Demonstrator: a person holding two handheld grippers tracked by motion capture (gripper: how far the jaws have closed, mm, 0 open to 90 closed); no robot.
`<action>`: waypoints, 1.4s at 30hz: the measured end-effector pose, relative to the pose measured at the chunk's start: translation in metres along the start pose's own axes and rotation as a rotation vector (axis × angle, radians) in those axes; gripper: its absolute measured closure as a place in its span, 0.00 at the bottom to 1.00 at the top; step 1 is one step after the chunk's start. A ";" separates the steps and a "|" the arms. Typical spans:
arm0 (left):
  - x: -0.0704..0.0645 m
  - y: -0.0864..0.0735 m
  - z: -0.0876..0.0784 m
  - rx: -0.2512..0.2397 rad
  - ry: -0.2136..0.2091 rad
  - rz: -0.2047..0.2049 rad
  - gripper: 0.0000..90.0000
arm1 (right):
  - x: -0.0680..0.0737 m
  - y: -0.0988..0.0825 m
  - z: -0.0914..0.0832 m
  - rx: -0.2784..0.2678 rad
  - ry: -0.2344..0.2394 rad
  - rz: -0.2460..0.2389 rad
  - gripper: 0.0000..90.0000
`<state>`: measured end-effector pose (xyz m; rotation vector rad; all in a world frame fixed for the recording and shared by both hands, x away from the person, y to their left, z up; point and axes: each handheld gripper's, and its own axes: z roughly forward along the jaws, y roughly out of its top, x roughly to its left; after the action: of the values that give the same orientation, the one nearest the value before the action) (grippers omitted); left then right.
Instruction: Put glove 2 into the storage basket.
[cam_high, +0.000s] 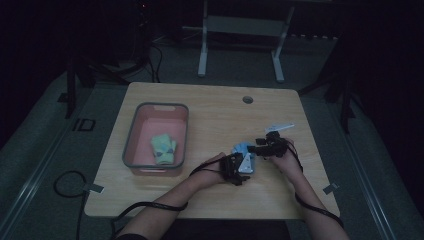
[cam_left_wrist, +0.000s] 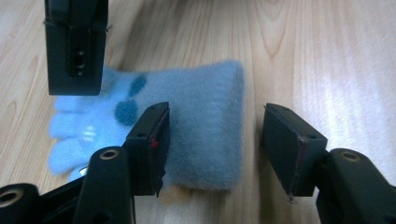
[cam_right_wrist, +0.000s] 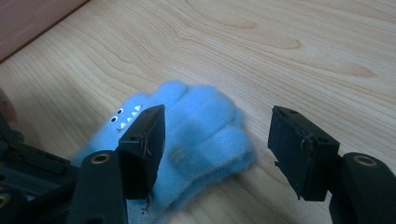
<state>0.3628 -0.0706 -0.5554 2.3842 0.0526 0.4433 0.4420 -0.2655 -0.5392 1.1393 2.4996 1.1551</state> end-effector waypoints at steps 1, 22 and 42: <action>0.001 0.000 0.000 0.004 0.003 0.003 0.53 | 0.000 0.000 0.000 -0.001 -0.003 -0.001 0.41; 0.014 0.003 0.000 0.024 -0.049 -0.053 0.82 | -0.004 -0.005 0.012 0.042 -0.017 0.033 0.38; 0.020 0.002 0.000 0.033 -0.087 -0.058 0.83 | 0.016 -0.007 0.018 0.046 0.061 -0.021 0.67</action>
<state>0.3811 -0.0691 -0.5483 2.4243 0.0903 0.3134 0.4347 -0.2472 -0.5539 1.1014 2.5901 1.1503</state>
